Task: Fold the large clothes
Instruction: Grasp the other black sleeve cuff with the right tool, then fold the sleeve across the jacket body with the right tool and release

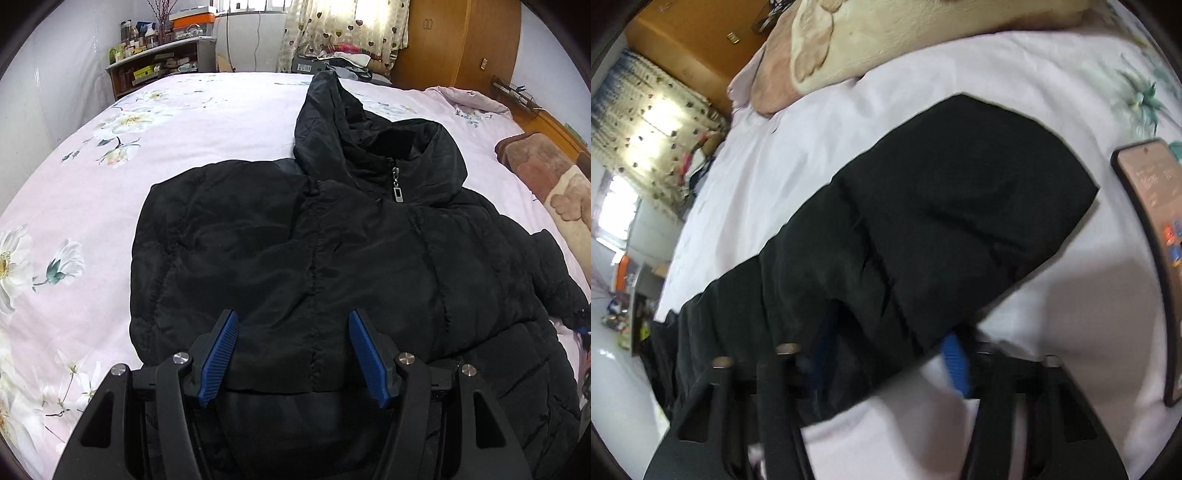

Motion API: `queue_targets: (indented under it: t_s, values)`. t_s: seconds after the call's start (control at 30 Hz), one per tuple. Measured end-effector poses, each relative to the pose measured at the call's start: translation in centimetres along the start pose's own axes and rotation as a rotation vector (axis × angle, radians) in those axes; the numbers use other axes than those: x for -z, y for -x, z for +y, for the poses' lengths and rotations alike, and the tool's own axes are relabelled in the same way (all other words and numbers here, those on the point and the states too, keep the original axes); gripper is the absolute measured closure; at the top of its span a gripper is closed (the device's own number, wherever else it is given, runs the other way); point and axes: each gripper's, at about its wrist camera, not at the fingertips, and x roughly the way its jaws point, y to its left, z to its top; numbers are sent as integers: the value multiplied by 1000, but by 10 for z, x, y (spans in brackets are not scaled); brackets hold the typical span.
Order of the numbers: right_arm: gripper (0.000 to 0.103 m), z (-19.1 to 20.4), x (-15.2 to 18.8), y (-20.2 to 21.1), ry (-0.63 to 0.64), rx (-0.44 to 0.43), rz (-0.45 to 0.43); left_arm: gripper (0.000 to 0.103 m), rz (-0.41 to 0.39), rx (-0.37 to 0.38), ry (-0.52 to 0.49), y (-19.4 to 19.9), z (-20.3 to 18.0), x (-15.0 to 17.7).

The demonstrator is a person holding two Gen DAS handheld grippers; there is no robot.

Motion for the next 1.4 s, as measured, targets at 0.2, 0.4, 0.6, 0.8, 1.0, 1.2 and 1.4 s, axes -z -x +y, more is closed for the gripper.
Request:
queue_targets:
  t_s: [0.2, 0.4, 0.6, 0.8, 1.0, 1.2, 1.4]
  values:
    - [91, 42, 0, 51, 119, -42, -71, 38, -9, 16, 7, 11, 4, 0]
    - [92, 141, 21, 139, 343, -208, -170, 38, -53, 37, 15, 41, 12, -2]
    - [92, 244, 74, 186, 548, -389, -151, 38, -94, 46, 42, 72, 31, -1]
    - [92, 319, 155, 162, 736, -470, 2, 38, -123, 46, 101, 91, 59, 5]
    - [92, 349, 249, 88, 893, -415, 182, 38, -118, 26, 151, 94, 86, 17]
    - [64, 343, 304, 18, 950, -360, 371, 38, -87, 9, 181, 84, 101, 27]
    - [47, 339, 303, 53, 982, -486, 383, 38, -104, 43, 180, 88, 92, 17]
